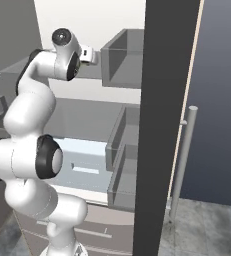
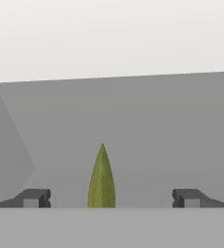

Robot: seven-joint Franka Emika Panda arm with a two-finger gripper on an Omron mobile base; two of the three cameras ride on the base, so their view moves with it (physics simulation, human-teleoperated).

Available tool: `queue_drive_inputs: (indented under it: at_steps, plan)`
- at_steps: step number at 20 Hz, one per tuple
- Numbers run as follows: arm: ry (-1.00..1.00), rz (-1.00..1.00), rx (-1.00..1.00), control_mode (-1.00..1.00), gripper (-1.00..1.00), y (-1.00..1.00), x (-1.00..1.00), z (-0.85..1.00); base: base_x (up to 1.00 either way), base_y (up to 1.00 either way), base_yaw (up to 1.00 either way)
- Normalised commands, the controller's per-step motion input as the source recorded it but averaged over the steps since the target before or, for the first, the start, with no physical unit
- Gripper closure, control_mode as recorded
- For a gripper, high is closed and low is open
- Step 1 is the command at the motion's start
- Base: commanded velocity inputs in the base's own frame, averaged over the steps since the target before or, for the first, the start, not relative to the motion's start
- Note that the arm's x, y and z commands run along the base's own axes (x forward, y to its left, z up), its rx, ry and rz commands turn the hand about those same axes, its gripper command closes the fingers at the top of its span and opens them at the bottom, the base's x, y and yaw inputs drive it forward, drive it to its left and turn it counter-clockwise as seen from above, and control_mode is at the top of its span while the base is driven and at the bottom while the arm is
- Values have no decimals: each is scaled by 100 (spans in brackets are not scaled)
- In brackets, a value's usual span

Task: There is a bowl on the dining counter. Grab a lemon wedge from the fridge and place it in the bowl. Then get the liquor bottle and glass cup from the cabinet and place them next to the bowl.

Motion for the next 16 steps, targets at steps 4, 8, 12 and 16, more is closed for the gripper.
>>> queue_drive_inputs:
  at_steps: [4,8,12,16]
  plan:
    - [0,0,-2,-100,-100,12,18,-34,0,0,0]
    - [0,0,-2,-100,-100,15,17,-26,0,0,0]
    - [1,0,-1,-100,-100,14,19,-15,0,0,0]
    - [6,0,-1,-100,100,12,18,-22,0,0,0]
